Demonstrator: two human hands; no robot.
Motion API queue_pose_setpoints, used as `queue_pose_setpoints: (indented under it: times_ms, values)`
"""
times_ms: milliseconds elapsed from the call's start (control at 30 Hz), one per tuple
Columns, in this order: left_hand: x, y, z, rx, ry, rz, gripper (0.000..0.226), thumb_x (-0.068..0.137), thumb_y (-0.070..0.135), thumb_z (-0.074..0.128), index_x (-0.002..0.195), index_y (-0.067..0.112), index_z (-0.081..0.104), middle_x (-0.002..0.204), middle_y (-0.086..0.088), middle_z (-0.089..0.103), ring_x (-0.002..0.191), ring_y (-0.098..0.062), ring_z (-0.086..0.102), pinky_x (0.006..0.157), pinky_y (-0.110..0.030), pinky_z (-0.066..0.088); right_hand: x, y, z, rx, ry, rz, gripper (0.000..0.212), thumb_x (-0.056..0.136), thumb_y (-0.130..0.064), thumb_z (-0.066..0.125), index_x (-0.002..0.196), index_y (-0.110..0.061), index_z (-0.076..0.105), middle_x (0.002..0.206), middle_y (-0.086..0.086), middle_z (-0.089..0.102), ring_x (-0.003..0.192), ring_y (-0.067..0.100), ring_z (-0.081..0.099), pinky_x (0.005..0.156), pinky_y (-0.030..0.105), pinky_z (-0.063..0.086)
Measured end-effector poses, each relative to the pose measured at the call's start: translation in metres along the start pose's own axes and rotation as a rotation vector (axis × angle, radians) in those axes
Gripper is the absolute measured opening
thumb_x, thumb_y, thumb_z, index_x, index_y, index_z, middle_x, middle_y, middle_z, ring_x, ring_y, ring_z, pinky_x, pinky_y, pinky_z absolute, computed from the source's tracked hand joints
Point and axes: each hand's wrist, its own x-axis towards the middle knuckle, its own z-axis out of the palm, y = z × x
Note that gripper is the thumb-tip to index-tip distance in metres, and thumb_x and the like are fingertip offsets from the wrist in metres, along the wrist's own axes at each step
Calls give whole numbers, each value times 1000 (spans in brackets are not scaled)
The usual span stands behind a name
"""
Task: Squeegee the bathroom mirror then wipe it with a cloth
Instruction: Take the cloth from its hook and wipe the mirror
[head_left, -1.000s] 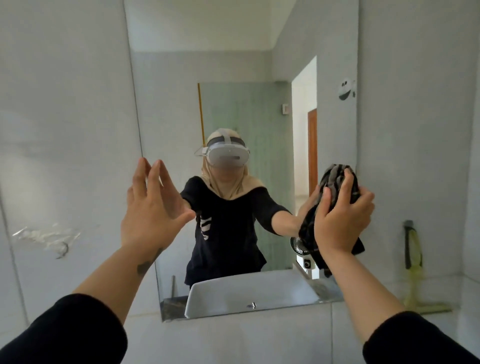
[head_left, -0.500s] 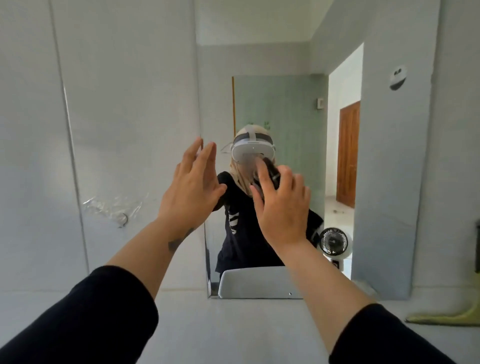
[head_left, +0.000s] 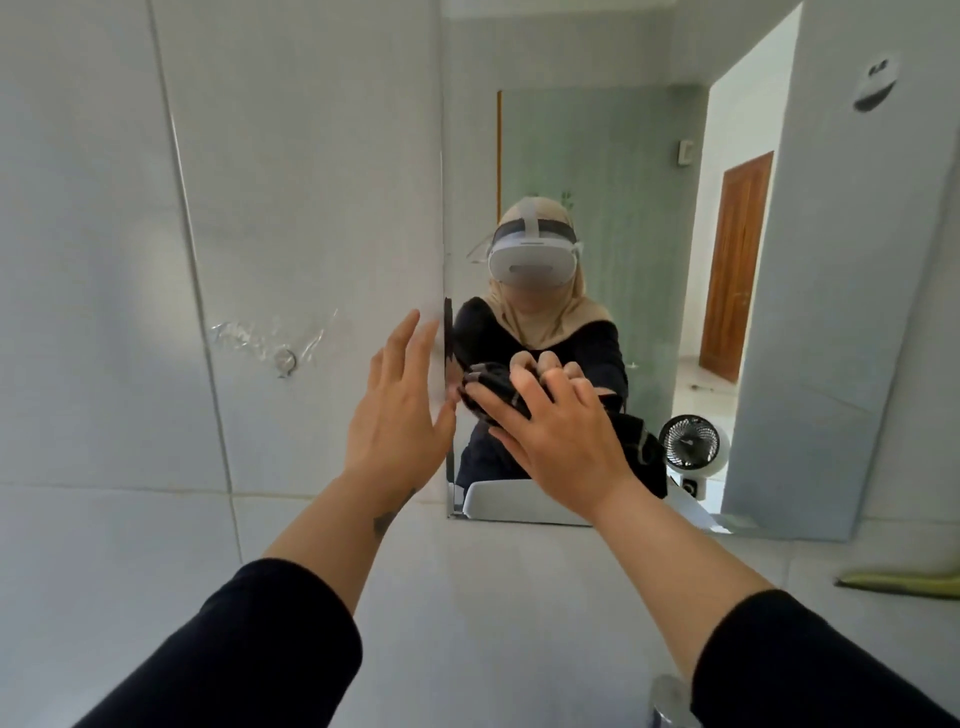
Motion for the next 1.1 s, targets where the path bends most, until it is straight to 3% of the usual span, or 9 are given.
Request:
queue_pose_setpoints:
  times_ms: [233, 367, 567, 800, 933, 1100]
  values:
    - [-23, 11, 29, 13, -32, -48, 92, 85, 26, 65, 150, 26, 0, 158, 2, 0, 138, -23, 19, 101, -37, 40, -45, 56, -2, 49, 37, 283, 46, 96, -41, 43, 141, -31, 36, 130, 14, 49, 104, 34, 51, 76, 44, 43]
    - [-27, 13, 41, -4, -4, -60, 87, 88, 29, 62, 150, 18, 3, 157, -5, 7, 138, -28, 20, 101, -44, 40, -77, 84, -3, 57, 95, 507, 47, 94, -40, 45, 139, -29, 37, 125, 9, 36, 99, 31, 41, 75, 44, 43]
    - [-28, 12, 56, 36, -8, -86, 88, 87, 34, 63, 150, 20, 4, 156, -11, 9, 139, -35, 15, 105, -54, 34, -128, 120, -1, 101, 185, 912, 48, 94, -33, 48, 140, -20, 38, 118, 25, 48, 99, 41, 48, 80, 50, 43]
    - [-30, 9, 56, 71, -9, -96, 92, 85, 36, 65, 150, 22, 2, 157, -7, 6, 141, -30, 10, 98, -55, 40, -165, 102, 15, 130, 253, 1182, 49, 96, -28, 47, 141, -13, 37, 120, 26, 47, 102, 40, 47, 81, 49, 42]
    - [-32, 9, 54, 62, -15, -92, 91, 86, 38, 63, 151, 22, 1, 157, -6, 7, 141, -28, 9, 100, -51, 38, -157, 66, 25, 138, 230, 1192, 49, 97, -30, 45, 142, -16, 34, 122, 24, 47, 104, 37, 44, 83, 49, 41]
    - [-40, 5, 52, 23, -10, -57, 79, 91, 34, 55, 151, 20, 5, 157, -5, 10, 140, -25, 14, 102, -43, 36, -131, 25, 33, 120, 214, 927, 47, 97, -36, 44, 140, -21, 35, 124, 17, 40, 103, 34, 42, 81, 49, 42]
